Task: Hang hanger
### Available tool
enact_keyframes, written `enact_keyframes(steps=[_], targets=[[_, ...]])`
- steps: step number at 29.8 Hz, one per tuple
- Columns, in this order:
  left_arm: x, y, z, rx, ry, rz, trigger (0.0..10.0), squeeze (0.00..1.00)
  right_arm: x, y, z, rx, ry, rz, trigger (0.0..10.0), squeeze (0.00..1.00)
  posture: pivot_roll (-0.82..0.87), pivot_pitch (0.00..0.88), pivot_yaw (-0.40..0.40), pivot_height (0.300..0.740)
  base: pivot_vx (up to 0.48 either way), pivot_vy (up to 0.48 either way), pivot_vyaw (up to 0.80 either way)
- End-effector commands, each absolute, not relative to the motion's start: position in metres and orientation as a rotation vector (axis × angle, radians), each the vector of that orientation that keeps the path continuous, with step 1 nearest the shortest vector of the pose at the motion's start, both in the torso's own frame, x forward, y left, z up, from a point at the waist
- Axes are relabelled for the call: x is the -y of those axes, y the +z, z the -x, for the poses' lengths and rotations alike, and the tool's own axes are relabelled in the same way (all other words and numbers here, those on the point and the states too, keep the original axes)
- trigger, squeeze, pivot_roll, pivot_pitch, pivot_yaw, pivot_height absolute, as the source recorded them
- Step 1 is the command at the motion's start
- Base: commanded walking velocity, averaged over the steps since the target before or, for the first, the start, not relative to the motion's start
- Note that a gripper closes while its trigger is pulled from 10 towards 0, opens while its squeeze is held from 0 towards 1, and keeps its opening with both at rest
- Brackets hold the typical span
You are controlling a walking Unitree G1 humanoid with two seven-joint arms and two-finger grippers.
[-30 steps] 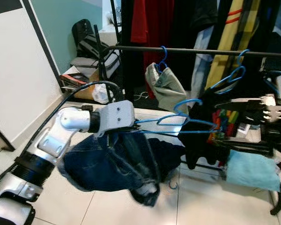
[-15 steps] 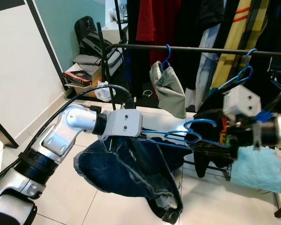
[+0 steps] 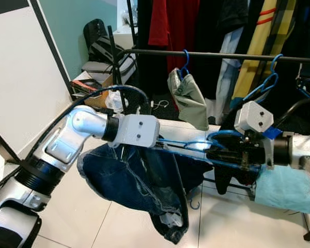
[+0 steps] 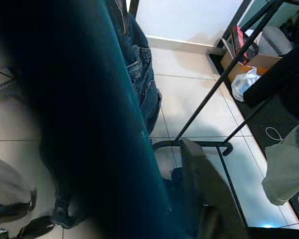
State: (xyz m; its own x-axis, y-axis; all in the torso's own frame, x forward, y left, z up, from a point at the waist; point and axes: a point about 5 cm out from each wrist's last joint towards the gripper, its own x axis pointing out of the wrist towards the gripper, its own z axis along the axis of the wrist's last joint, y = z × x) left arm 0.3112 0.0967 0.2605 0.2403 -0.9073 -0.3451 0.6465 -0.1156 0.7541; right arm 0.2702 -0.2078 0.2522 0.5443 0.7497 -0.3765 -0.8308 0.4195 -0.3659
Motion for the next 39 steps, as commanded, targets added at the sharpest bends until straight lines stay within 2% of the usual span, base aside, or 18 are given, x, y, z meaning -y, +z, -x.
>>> enact_keyframes(steps=[1,14,16,23,26,29,31,32,34,38,39], targets=[[-0.102,0.272,-0.31,0.367,-1.346,-1.058,10.0,0.0,0.203,0.252,-0.273,-0.155,0.987,0.551,0.0,0.0,-0.16,0.0,0.106,0.74,0.0,0.0,0.0],[-0.1,0.283,-0.312,0.416,-1.344,-1.104,10.0,0.0,0.19,0.253,-0.281,-0.073,0.937,0.491,0.0,0.0,-0.16,0.0,0.105,0.74,0.0,0.0,0.0],[-0.099,0.294,-0.317,0.462,-1.286,-1.108,10.0,1.0,0.183,0.256,-0.282,-0.014,0.928,0.454,0.0,0.0,-0.15,0.0,0.108,0.74,0.0,0.0,0.0],[-0.098,0.315,-0.322,0.551,-1.191,-1.079,10.0,1.0,0.176,0.263,-0.283,0.057,0.925,0.408,0.0,0.0,-0.15,0.0,0.107,0.74,0.0,0.0,0.0],[-0.099,0.337,-0.325,0.644,-1.093,-1.03,10.0,1.0,0.172,0.266,-0.283,0.095,0.927,0.386,0.0,0.0,-0.14,0.0,0.109,0.74,0.0,0.0,0.0],[-0.099,0.337,-0.325,0.644,-1.093,-1.03,10.0,1.0,0.172,0.266,-0.283,0.095,0.927,0.386,0.0,0.0,-0.14,0.0,0.109,0.74,0.0,0.0,0.0],[-0.107,0.367,-0.33,0.761,-0.926,-0.939,10.0,1.0,0.169,0.27,-0.284,0.141,0.924,0.35,0.0,0.0,-0.13,0.0,0.118,0.74,0.0,0.0,0.0],[-0.107,0.367,-0.33,0.761,-0.926,-0.939,10.0,1.0,0.169,0.27,-0.284,0.141,0.924,0.35,0.0,0.0,-0.13,0.0,0.118,0.74,0.0,0.0,0.0],[-0.124,0.394,-0.334,0.853,-0.734,-0.788,10.0,1.0,0.167,0.276,-0.287,0.197,0.908,0.31,0.0,0.0,-0.13,0.0,0.124,0.74,0.0,0.0,0.0],[-0.139,0.402,-0.336,0.871,-0.666,-0.654,10.0,0.96,0.167,0.28,-0.288,0.22,0.894,0.297,0.0,0.0,-0.12,0.0,0.125,0.74,0.0,0.0,0.0],[-0.148,0.403,-0.336,0.872,-0.653,-0.558,10.0,0.0,0.168,0.282,-0.289,0.229,0.888,0.294,0.0,0.0,-0.12,0.0,0.125,0.74,0.0,0.0,0.0]])
